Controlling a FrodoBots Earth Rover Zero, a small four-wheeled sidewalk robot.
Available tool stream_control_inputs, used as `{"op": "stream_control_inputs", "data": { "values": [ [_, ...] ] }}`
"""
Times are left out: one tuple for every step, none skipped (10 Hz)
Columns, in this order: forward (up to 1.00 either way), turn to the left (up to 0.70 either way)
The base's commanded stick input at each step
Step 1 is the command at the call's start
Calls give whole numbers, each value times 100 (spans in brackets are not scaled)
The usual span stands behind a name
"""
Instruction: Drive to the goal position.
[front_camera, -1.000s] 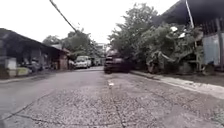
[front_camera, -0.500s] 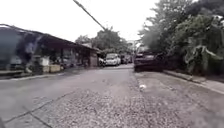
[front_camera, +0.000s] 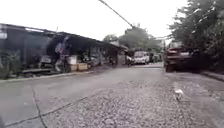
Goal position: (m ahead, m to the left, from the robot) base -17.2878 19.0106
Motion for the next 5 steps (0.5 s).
{"op": "stream_control_inputs", "data": {
  "values": [
    [70,27],
    [70,27],
    [70,27],
    [70,27],
    [70,27]
  ]
}}
